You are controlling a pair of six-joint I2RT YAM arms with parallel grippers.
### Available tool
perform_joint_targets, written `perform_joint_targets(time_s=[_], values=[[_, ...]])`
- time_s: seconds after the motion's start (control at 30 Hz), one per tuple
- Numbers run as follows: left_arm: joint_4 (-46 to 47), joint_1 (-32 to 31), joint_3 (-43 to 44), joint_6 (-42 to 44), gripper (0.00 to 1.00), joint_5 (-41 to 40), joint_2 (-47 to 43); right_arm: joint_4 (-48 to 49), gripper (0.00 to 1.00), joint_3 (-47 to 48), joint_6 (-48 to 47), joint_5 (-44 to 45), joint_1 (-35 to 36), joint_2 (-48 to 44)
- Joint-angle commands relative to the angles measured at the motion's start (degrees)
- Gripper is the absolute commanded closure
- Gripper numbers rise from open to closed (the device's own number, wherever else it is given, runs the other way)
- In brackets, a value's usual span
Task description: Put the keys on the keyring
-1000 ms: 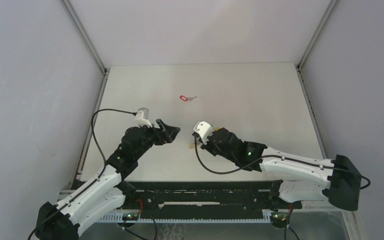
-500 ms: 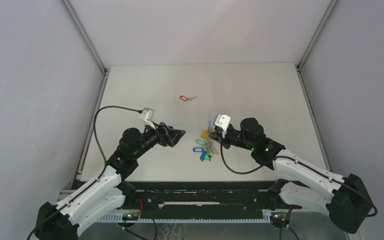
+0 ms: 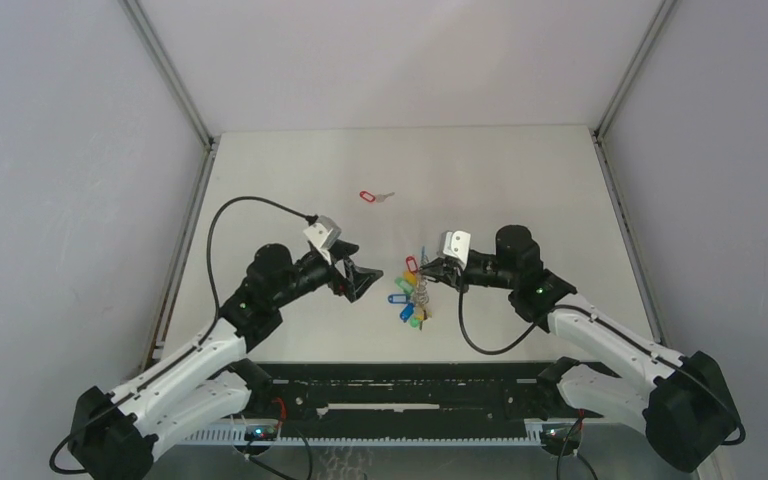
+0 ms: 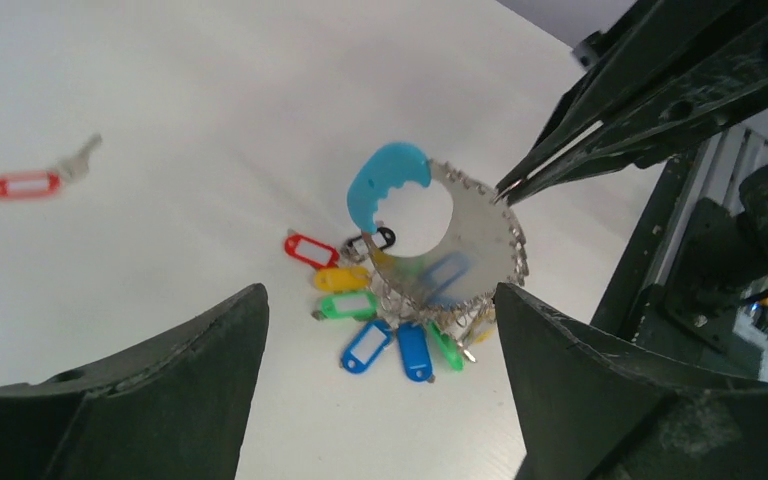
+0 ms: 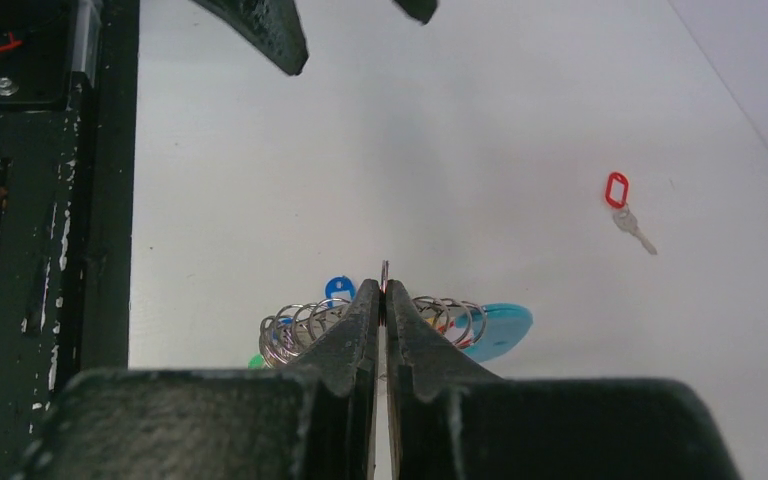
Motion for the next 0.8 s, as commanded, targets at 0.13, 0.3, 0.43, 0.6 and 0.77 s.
perform_joint_targets(time_s=[0.13, 0.3, 0.43, 0.6, 0.77], values=[[-6.5, -0.3, 11.1, 24.5, 0.11, 13.8, 3.9, 7.4, 1.00, 0.7, -9.9, -6.6, -0.3, 2.1], [-7.2, -0.3, 13.2, 29.5, 0.13, 19.4, 8.4, 5.2, 1.00, 3.4, -12.5, -9.8, -0.8, 4.4], [-7.3, -0.3, 14.9, 31.2, 0.17, 21.9, 11.8, 5.3, 1.00, 3.6, -14.2, -10.7, -0.9, 4.5], [-7.2, -0.8, 17.2, 32.9, 0.26, 24.5, 16.0, 4.2, 1.00, 4.9, -14.9, -12.4, -1.3, 5.1], [-6.8, -1.9, 19.0, 32.9, 0.39, 26.8, 19.5, 3.7, 1.00, 5.5, -14.9, -13.0, -1.4, 5.4]])
